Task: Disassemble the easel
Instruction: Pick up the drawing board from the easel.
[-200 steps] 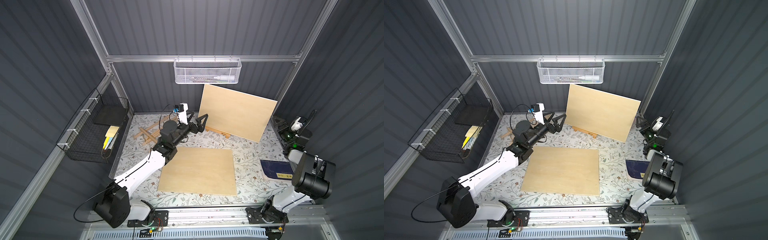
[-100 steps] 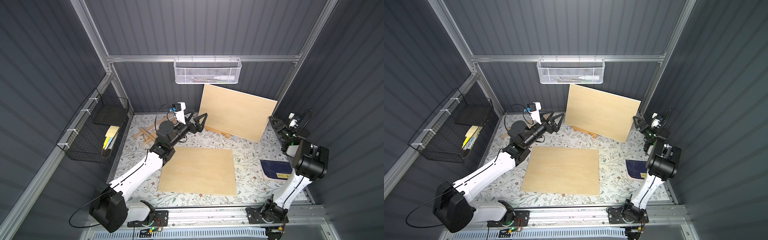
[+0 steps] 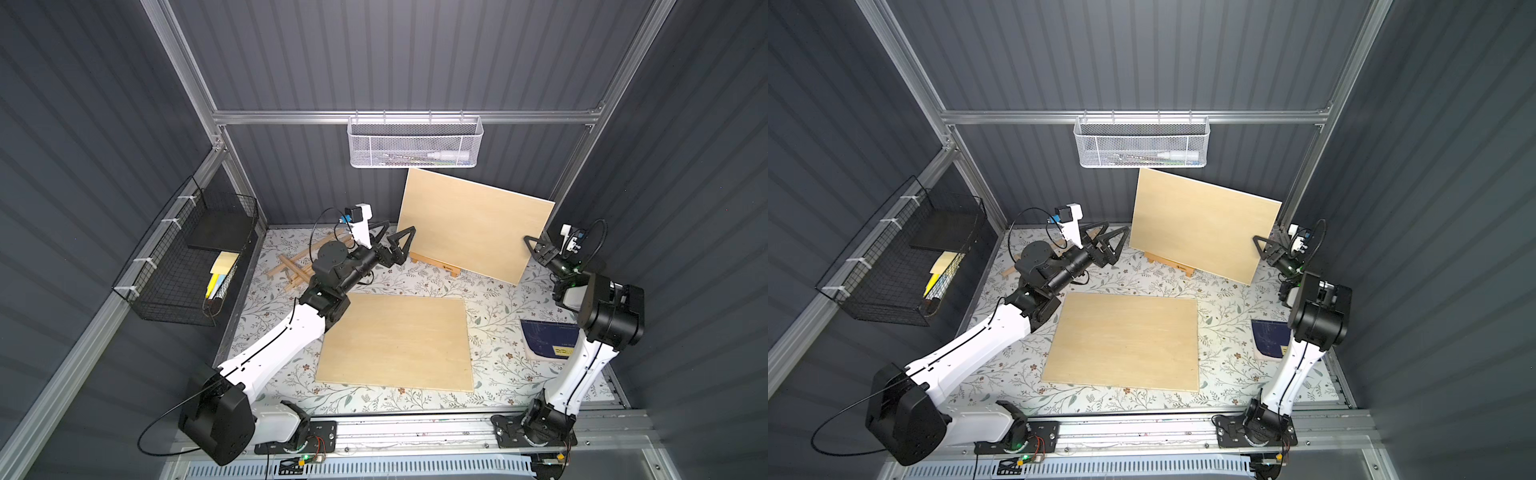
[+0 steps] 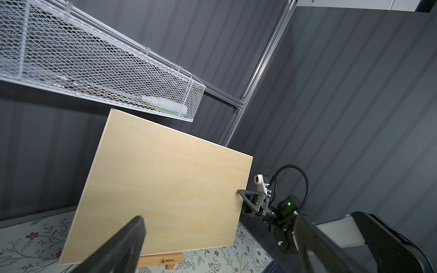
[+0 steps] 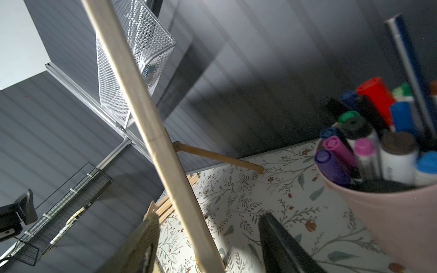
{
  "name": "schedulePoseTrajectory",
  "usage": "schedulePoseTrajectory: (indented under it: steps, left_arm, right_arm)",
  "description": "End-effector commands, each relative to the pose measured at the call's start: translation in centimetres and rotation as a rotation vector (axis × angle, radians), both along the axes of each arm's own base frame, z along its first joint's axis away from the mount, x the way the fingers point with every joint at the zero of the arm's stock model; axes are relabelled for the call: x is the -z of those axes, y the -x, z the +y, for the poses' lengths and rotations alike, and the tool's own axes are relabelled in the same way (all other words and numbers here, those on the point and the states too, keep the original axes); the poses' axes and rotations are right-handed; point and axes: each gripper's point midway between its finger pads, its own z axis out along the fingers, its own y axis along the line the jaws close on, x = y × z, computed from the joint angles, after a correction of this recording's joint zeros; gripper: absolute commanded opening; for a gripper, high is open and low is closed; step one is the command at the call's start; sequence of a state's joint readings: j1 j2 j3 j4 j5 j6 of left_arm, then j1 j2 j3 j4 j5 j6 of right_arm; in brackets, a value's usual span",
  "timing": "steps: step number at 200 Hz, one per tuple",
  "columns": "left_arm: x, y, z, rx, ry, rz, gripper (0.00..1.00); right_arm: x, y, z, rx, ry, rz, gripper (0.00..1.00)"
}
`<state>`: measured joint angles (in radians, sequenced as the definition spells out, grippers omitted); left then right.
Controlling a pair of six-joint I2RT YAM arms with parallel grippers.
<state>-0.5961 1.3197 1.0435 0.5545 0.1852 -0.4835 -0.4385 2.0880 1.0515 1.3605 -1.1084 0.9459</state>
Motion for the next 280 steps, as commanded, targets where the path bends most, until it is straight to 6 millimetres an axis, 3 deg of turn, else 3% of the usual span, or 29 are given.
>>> schedulePoseTrajectory:
  steps: [1,53,83,107,162,195,259,280]
  left_arm:
    - [-2.0,0.6,0.0,0.019,0.023,-0.038,0.99]
    - [-1.1,0.2,-0.4,0.022,0.010,-0.020,0.99]
    - [-1.3,0.2,-0.3,0.016,0.011,-0.025,1.00]
    - [-1.5,0.1,-0.3,0.012,0.012,-0.028,0.99]
    - [-1.9,0.5,-0.1,0.014,0.016,-0.037,0.99]
    - [-1.9,0.5,0.0,0.012,0.016,-0.037,0.99]
    - [-2.0,0.5,0.0,0.006,0.015,-0.041,0.99]
    - [-1.9,0.3,0.1,-0.003,0.011,-0.040,0.99]
  right_arm:
    - [-1.5,0.3,0.9,-0.047,0.039,-0.064,0.66]
    - [-2.0,1.1,3.0,-0.085,0.063,-0.085,0.60]
    - [-2.6,1.8,5.1,-0.114,0.081,-0.107,0.51]
    - [-2.9,2.6,6.4,-0.105,0.096,-0.128,0.50]
    - [-3.6,4.0,7.6,-0.094,0.110,-0.150,0.37]
    - [-4.4,5.1,9.4,-0.107,0.130,-0.184,0.33]
    - [-4.8,5.1,9.7,-0.097,0.138,-0.201,0.38]
    - [-4.4,4.9,9.7,-0.089,0.142,-0.200,0.32]
